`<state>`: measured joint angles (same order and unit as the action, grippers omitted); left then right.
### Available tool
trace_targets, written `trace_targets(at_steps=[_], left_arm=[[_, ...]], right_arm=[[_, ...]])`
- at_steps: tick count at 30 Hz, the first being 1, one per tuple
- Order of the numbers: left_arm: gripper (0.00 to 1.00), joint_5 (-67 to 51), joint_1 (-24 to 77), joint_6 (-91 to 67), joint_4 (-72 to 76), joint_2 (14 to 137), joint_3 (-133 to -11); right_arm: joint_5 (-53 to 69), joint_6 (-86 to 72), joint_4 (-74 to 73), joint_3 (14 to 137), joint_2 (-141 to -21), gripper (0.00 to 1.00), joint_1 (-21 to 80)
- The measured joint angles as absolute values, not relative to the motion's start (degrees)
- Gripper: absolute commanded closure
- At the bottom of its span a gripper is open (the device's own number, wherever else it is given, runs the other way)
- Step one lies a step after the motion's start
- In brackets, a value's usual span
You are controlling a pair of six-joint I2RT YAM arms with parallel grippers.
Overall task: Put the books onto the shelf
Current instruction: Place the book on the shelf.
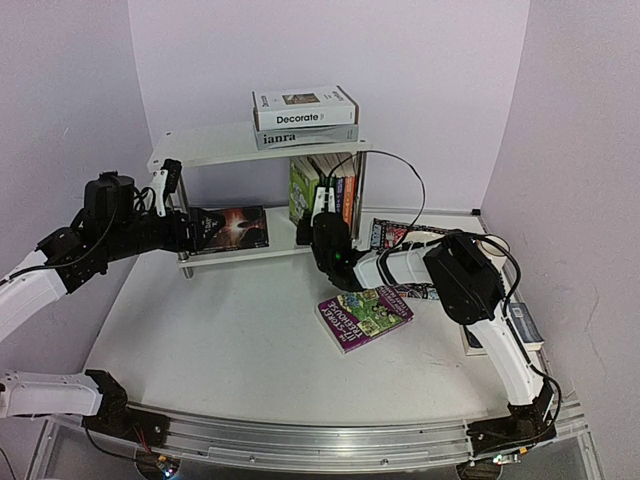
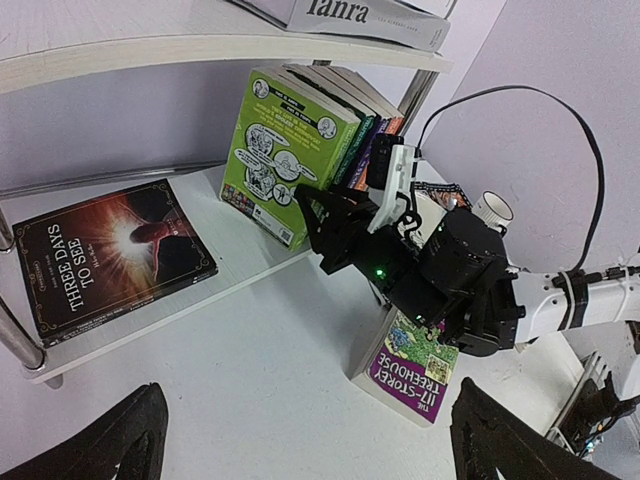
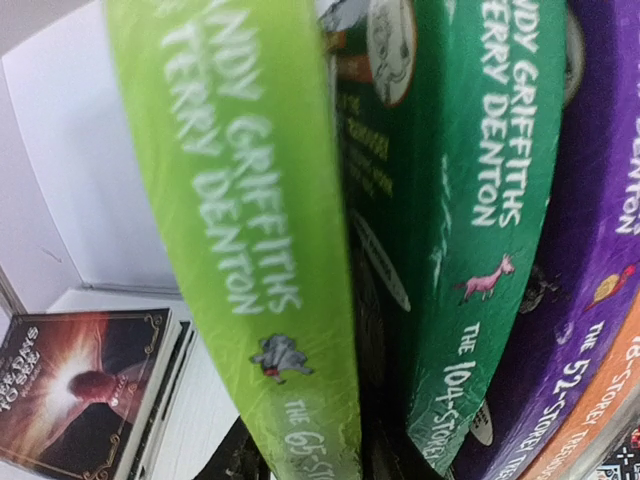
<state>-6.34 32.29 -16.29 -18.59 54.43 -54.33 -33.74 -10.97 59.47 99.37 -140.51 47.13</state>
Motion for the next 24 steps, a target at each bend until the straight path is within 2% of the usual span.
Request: trace_targets(at_steps=[11,15,24], left_arm=[[0.00,-6.5,32.3,-16.3,-18.6,54.7,-54.3],[0.00,-6.5,32.3,-16.3,-18.6,54.7,-54.3],[0.00,-7.0,32.3,-16.3,-18.6,54.7,-54.3]], right_arm=[[-34.4,-12.2,60.2,99.1,-140.5,0.74,46.9],[-34.4,-12.4,60.3,99.1,-140.5,0.65,46.9],[-34.2,-13.4,62.0,98.2,-140.5,0.59,46.9]])
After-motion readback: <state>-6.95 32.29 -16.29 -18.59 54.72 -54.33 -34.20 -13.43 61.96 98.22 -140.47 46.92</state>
